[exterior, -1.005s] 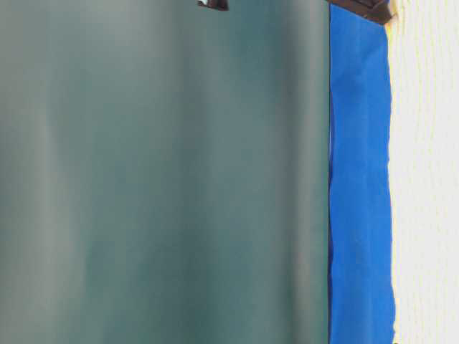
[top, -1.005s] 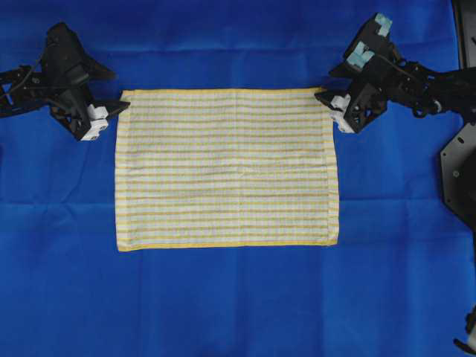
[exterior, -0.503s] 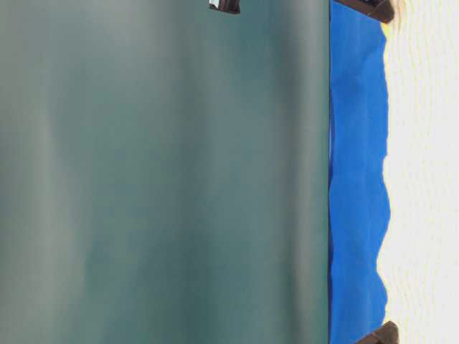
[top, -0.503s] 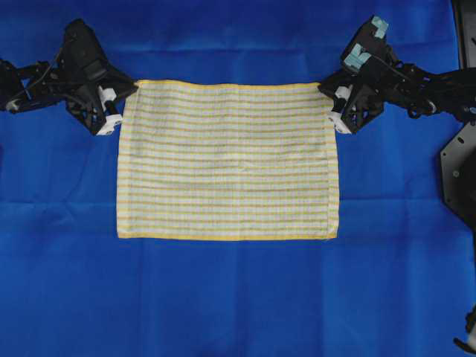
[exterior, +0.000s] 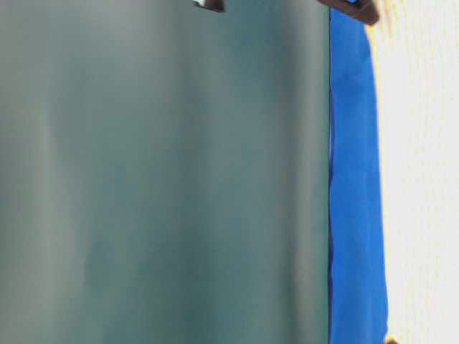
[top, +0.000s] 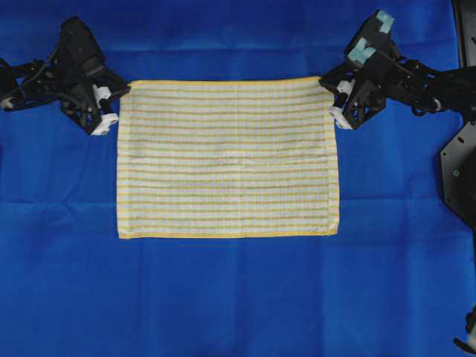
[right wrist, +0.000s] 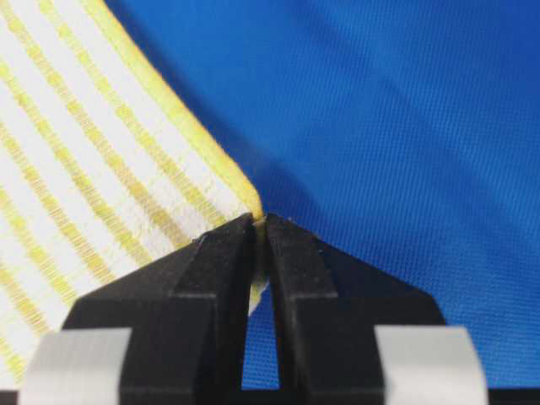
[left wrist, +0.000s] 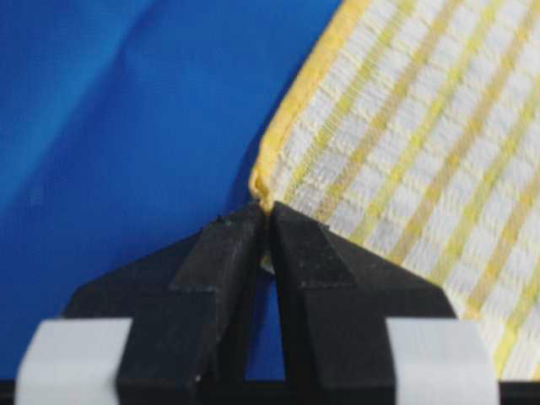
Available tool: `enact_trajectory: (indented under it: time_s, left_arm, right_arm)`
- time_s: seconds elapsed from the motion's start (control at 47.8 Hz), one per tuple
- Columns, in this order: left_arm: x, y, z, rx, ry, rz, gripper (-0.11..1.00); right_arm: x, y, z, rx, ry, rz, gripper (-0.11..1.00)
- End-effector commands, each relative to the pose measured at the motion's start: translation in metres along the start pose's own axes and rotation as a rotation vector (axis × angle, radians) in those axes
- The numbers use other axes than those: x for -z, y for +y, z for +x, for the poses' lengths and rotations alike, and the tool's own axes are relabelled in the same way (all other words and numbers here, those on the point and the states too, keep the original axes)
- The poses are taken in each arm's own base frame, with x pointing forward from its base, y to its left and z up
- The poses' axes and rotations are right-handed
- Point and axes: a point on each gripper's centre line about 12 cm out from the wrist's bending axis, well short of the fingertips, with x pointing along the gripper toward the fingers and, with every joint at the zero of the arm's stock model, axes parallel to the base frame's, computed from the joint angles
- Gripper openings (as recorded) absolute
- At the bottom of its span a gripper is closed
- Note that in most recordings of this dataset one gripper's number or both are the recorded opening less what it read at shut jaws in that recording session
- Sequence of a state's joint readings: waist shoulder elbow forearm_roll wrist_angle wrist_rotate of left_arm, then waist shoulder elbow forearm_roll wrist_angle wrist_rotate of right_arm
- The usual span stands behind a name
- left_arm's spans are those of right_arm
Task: Fold the yellow towel.
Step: 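Lift the top corners and fold them down toward the bottom edge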
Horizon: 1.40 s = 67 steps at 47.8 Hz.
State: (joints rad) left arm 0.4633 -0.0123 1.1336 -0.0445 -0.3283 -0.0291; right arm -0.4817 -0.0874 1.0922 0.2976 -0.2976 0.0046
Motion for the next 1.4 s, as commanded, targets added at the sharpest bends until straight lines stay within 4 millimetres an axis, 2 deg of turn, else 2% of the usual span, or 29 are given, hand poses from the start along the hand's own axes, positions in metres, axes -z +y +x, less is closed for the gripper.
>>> enact_trajectory:
  time_s: [0.0,0.272,0.733,0.879,1.047,1.214,1.382]
  left_arm:
    - [-0.014,0.000,-0.010,0.001,-0.044,-0.005,0.03]
    - [-0.032,-0.001,-0.036,0.009,-0.106,0.011,0.03]
    - [-0.037,-0.004,-0.042,0.015,-0.130,0.046,0.03]
    - [-0.036,-0.015,-0.048,0.049,-0.141,0.071,0.03]
    - [-0.035,-0.044,-0.063,0.139,-0.169,0.142,0.03]
    - [-0.028,-0.067,-0.081,0.227,-0.208,0.205,0.03]
    - [-0.016,-0.078,-0.093,0.285,-0.216,0.225,0.03]
  right_arm:
    - [-0.010,0.001,-0.009,-0.009,-0.039,0.018,0.05]
    - [-0.017,0.003,-0.022,-0.023,-0.071,0.030,0.05]
    - [-0.018,0.003,-0.024,-0.023,-0.075,0.051,0.05]
    - [-0.019,0.011,-0.032,-0.053,-0.083,0.051,0.05]
    - [-0.014,0.032,-0.050,-0.133,-0.071,0.050,0.05]
    - [-0.002,0.053,-0.072,-0.229,-0.066,0.040,0.05]
    - [0.014,0.073,-0.088,-0.326,-0.046,-0.005,0.05]
